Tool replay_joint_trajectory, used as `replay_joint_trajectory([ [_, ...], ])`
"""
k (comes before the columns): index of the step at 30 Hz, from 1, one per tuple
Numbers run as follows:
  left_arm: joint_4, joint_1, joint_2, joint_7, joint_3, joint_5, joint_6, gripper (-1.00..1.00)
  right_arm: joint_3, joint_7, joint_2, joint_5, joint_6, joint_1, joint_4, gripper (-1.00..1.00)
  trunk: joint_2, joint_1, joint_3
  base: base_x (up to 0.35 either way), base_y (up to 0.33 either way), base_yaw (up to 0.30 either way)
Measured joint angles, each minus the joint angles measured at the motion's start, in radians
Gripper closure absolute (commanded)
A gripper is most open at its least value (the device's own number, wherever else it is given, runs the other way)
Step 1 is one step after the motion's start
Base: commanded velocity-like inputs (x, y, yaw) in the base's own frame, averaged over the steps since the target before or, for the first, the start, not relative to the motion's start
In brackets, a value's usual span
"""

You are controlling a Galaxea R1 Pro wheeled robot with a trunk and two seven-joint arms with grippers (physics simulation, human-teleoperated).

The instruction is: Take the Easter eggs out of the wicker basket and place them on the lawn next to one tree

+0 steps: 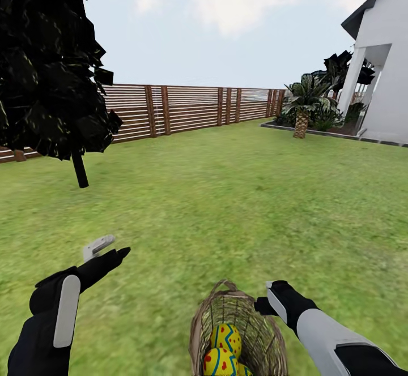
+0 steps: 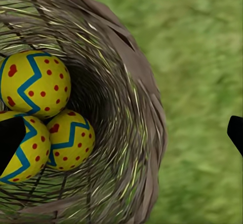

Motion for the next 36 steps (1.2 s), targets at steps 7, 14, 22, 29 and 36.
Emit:
replay_joint_trajectory([
  [7,0.000,0.000,0.001,0.000,0.000,0.000,0.001,-1.00,0.000,0.000,0.000,0.000,0.000,0.000,0.000,-1.00,-0.049,0.027,-0.022,0.000,0.000,0.000],
  [14,0.001,0.000,0.001,0.000,0.000,0.000,0.001,-1.00,0.002,-0.001,-0.013,0.001,-0.013,0.000,0.004,-1.00,-0.098,0.054,-0.044,0.000,0.000,0.000],
  [22,0.001,0.000,0.001,0.000,0.000,0.000,0.001,-1.00,0.004,-0.003,-0.021,0.018,-0.045,0.000,0.044,-1.00,-0.154,0.084,-0.069,0.000,0.000,0.000],
  [29,0.001,0.000,0.002,0.000,0.000,0.000,0.001,-1.00,0.004,-0.003,-0.021,0.020,-0.048,0.000,0.046,-1.00,-0.203,0.111,-0.091,0.000,0.000,0.000],
  [36,0.001,0.000,0.002,0.000,0.000,-0.001,0.001,-1.00,0.004,-0.004,-0.020,0.036,-0.048,0.000,0.046,-1.00,-0.252,0.138,-0.113,0.000,0.000,0.000],
])
